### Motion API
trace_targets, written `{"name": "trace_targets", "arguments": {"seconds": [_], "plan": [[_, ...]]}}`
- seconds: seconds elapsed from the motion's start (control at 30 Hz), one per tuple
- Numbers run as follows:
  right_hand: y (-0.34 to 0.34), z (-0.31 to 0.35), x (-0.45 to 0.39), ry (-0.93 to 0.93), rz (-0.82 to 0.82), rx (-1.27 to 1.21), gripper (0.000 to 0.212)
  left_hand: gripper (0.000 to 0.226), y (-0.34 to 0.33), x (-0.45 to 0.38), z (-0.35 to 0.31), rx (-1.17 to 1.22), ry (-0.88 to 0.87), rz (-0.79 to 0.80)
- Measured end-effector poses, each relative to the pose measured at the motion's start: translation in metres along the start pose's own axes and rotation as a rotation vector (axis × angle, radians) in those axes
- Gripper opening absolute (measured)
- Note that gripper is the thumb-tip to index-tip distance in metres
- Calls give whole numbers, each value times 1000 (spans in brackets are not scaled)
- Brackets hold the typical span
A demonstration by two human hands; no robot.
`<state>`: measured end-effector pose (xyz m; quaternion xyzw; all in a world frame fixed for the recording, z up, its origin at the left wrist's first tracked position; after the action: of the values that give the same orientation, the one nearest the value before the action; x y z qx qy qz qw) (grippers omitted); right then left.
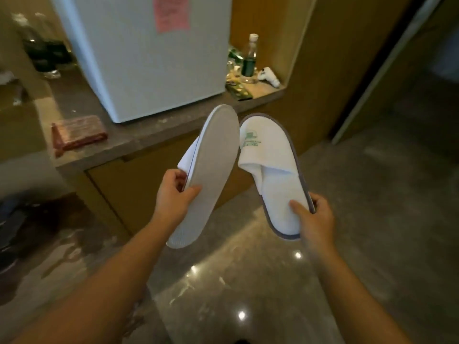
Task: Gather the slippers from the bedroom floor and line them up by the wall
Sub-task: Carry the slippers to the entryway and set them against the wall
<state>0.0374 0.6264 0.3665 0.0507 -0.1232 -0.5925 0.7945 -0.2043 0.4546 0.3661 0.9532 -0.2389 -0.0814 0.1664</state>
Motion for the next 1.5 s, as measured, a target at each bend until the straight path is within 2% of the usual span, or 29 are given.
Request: {"name": "trace_targets", "arguments": {"seconds": [0.17,0.33,0.5,0.73,0.97,1.1,1.3,1.5], "plan": [[121,-13,-61,-16,-184,-33,24,25,-137,-6,-59,37,-44,142],[196,-31,-114,-58,-312,-92,25,25,-249,-20,-102,43,-89,292],[228,-48,-196,-83,-340,-94,23,25,-353,-61,-120,47,-96,368],[240,-36,-369,-74,-317,-52,20,29,-478,-162,-132,49,-18,343],[239,-41,-507,-134,-234,-14,22,29,-571,-235,-134,11,74,349],[221,-70,-588,-184,-117,33,31,28,-607,-268,-108,-51,135,267],[174,-137,-707,-250,163,124,30,28,-660,-301,-34,-56,343,65],[118,-231,-776,-330,336,235,36,31,-709,-311,62,-64,494,-55]]}}
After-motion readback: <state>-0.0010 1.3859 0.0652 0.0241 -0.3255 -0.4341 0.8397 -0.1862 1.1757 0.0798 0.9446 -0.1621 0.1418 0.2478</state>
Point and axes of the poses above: each hand's wrist, its own x-axis away from the middle knuckle, its own y-axis out of the back of the hand, z = x × y, the point moved 9 cm from there along -x, towards the middle knuckle, and after that the axes turned 2 degrees about -z, right-handed, at the moved point
